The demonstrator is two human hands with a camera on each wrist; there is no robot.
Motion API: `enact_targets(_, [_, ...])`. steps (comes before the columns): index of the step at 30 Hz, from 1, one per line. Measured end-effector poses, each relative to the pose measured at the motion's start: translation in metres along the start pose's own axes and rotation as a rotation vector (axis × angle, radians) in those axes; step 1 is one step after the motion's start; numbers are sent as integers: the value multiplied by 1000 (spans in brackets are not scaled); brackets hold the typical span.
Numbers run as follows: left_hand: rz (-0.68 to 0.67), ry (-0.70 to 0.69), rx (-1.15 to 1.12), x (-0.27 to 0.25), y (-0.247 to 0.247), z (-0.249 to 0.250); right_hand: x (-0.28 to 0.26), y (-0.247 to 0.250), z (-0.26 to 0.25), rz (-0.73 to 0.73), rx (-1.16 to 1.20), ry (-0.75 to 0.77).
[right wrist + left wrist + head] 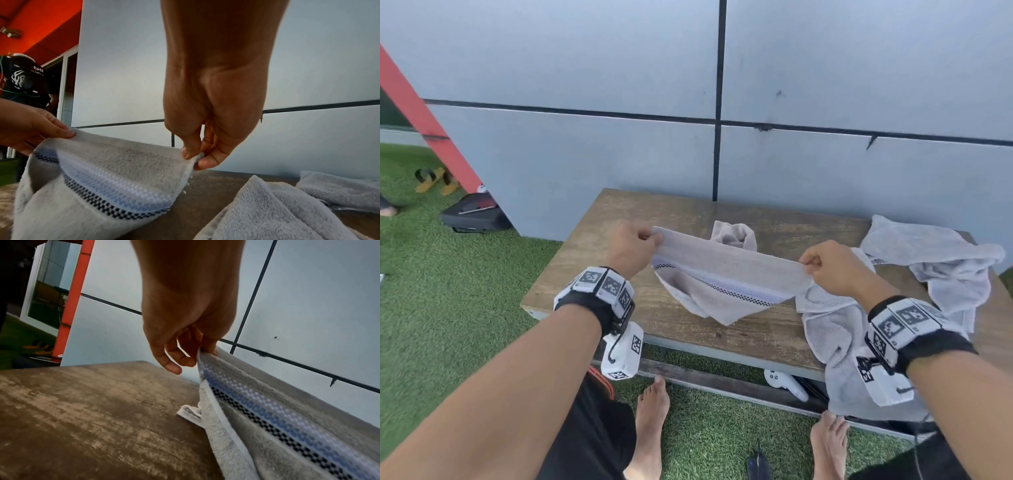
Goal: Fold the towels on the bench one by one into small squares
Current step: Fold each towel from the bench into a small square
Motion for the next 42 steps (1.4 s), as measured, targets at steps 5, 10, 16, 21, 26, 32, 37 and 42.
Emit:
enact_targets(5, [-206, 111, 106, 7, -37, -26, 18, -15, -10, 21, 30, 8])
enact_targets(10, [-464, 142, 222, 0, -86, -52, 41, -39, -40, 5, 66, 77])
enact_targets(16, [-544, 104, 259, 16, -121, -61, 66, -88, -90, -126, 111, 242])
enact_targets(21, [-547, 33, 162, 50, -140, -37, 96, -84, -101, -114, 195, 210])
enact_targets(26, [-407, -121, 3, 131, -144, 41, 159, 0, -81, 110, 301, 146])
enact_targets(32, [-119, -324, 61, 224, -114, 132, 232, 103, -29, 347, 178, 27])
enact_targets(37, [161, -357, 27, 263, -56, 147, 242, 167, 18, 625, 127, -54])
enact_targets(42, [45, -186, -382, 264, -64, 147, 247, 179, 30, 707, 436, -67])
Point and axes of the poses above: each hand's wrist, its own x-axis towards the middle knuckle, its own y-axis out of the back of the hand, z = x × y, the point moved 10 cm from there along x, towards the middle knuckle, and after that the axes turned 15 degrees about -x, right-handed, at the moved point
